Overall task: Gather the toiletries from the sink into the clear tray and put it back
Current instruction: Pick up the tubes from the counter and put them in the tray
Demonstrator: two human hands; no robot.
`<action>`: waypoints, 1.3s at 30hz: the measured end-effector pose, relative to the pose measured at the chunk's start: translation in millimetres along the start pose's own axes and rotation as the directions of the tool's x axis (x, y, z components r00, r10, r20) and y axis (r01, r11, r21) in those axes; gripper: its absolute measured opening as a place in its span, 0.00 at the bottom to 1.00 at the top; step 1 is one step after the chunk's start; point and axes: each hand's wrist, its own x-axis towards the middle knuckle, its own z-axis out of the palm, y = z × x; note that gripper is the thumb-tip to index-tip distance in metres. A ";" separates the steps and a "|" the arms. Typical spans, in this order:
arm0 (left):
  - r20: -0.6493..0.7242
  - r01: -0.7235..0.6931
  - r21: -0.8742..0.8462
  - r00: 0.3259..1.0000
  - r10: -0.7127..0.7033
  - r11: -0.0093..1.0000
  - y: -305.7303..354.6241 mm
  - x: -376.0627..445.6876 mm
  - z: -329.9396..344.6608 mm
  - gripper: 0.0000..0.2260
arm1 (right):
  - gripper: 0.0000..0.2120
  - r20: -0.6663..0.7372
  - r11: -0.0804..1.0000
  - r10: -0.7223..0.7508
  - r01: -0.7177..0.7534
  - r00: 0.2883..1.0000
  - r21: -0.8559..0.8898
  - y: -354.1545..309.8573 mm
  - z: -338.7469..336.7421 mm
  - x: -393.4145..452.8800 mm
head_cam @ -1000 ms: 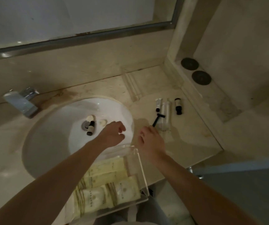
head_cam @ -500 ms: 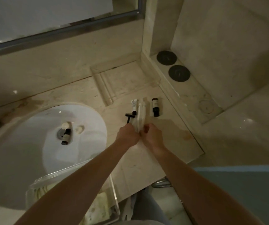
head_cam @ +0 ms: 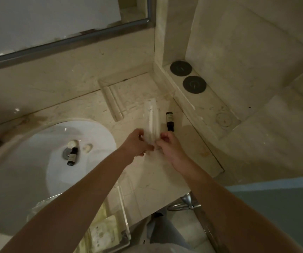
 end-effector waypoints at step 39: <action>-0.408 0.363 0.587 0.905 -0.123 0.724 -190.6 -172.7 -212.7 0.12 | 0.11 0.704 0.155 0.294 0.695 0.646 -0.702 5.8 206.5 -68.1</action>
